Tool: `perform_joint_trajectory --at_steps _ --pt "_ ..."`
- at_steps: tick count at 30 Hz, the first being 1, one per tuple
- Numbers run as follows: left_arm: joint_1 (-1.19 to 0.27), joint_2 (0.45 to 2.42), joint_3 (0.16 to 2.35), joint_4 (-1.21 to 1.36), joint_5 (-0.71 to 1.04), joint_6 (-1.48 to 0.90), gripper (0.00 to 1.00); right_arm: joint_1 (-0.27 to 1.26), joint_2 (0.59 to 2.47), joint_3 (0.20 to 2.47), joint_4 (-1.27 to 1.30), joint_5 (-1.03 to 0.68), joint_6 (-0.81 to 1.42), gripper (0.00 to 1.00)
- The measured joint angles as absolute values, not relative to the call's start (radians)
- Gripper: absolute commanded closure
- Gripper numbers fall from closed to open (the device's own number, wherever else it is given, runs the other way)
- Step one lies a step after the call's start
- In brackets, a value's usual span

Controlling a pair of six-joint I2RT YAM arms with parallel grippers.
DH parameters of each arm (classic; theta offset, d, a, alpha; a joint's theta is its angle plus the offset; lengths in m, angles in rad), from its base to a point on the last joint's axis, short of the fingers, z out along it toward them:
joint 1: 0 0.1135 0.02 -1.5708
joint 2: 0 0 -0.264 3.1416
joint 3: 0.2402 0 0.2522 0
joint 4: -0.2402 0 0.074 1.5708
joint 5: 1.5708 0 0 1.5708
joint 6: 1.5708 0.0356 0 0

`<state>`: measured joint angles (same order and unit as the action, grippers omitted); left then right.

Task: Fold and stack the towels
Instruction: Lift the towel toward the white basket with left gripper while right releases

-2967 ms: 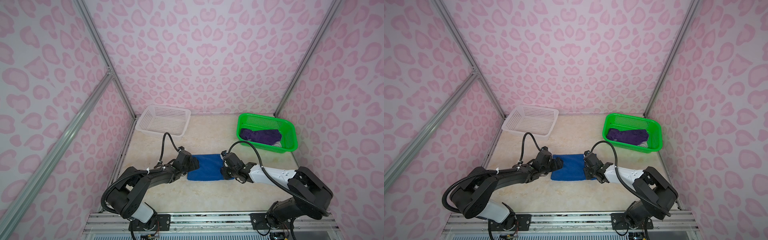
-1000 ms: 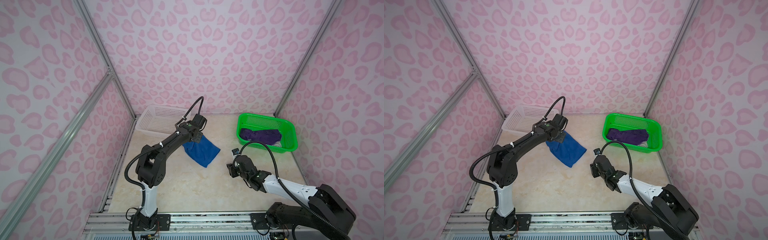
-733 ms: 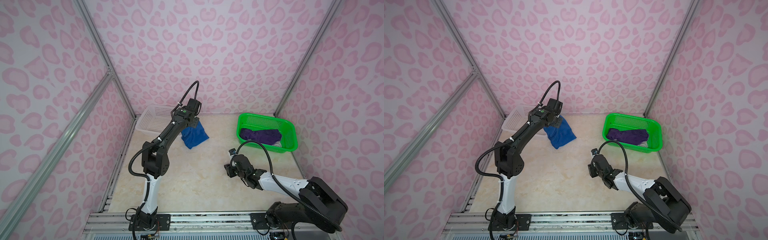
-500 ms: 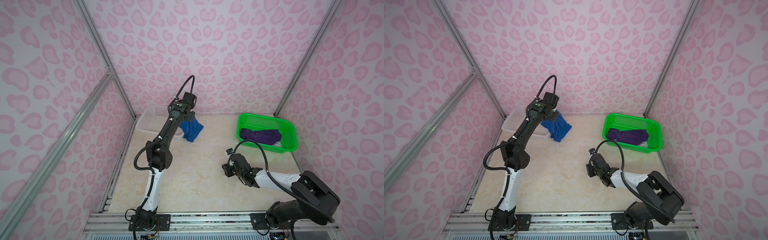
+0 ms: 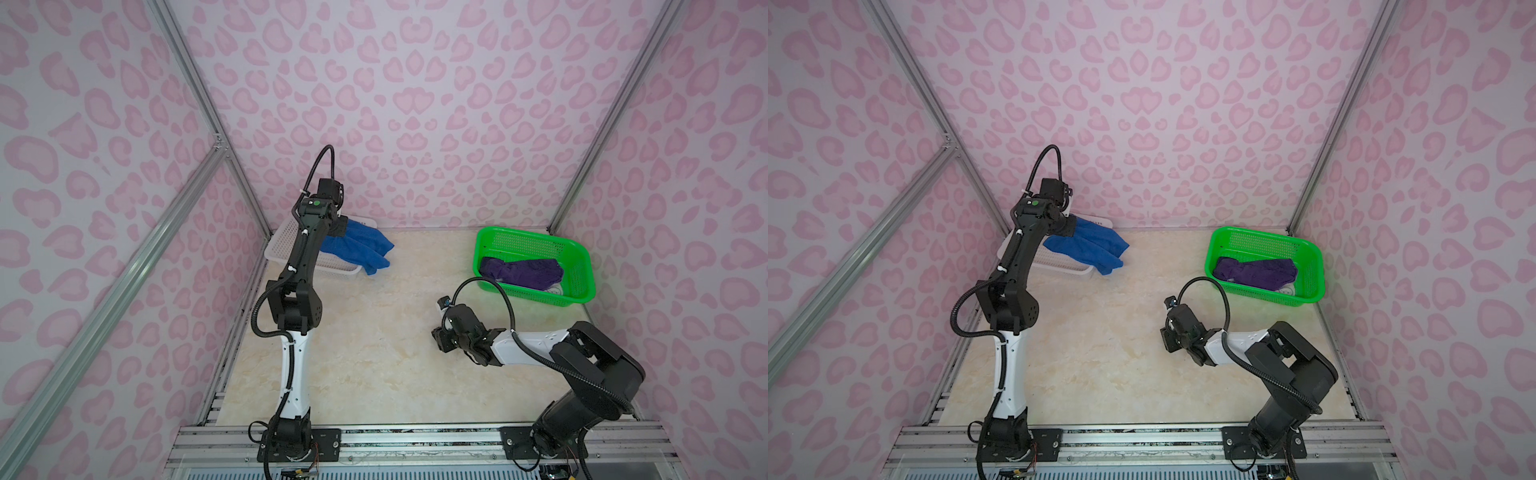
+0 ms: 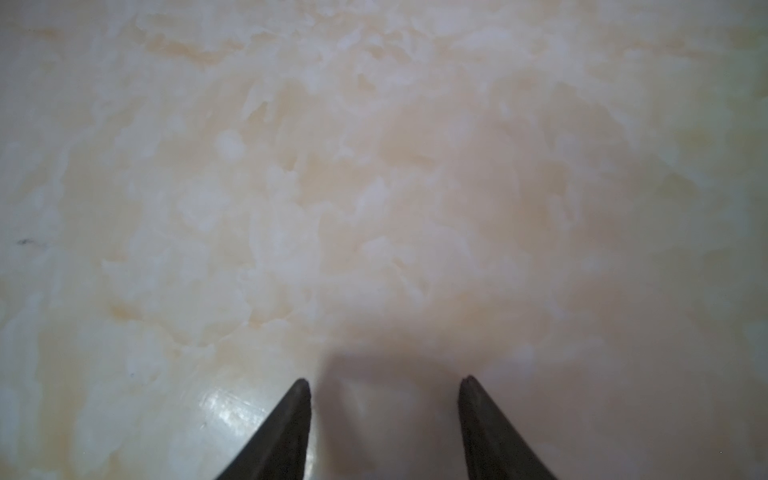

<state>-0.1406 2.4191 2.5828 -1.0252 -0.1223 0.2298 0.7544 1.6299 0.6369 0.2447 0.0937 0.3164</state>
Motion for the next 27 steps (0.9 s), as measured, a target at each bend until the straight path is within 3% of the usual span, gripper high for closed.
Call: perform_joint_trajectory --at_steps 27 --pt "-0.086 2.529 2.58 -0.783 -0.468 0.389 0.97 0.811 1.795 0.844 0.169 0.116 0.248 0.43"
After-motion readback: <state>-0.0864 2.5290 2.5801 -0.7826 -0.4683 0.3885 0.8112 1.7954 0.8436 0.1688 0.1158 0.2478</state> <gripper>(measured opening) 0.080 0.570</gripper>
